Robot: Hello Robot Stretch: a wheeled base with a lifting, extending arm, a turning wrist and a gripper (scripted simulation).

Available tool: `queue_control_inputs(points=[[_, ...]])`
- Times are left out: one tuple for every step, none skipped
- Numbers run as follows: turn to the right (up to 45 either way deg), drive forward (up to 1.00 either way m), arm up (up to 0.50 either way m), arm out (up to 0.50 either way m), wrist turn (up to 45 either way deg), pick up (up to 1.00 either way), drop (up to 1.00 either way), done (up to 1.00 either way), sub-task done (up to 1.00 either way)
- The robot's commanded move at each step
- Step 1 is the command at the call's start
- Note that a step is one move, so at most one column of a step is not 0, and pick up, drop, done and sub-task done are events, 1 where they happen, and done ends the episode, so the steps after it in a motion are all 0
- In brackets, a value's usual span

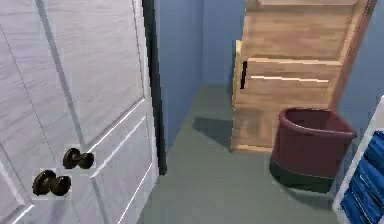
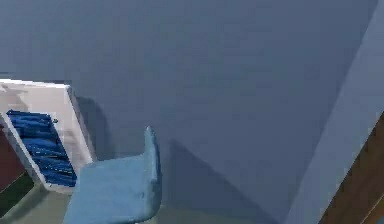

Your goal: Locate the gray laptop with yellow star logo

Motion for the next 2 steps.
queue_control_inputs(points=[[0.0, 1.00, 0.00, 0.00, 0.0, 0.00, 0.00, 0.00, 0.00], [3.0, 0.00, 0.00, 0.00, 0.0, 0.00, 0.00, 0.00, 0.00]])
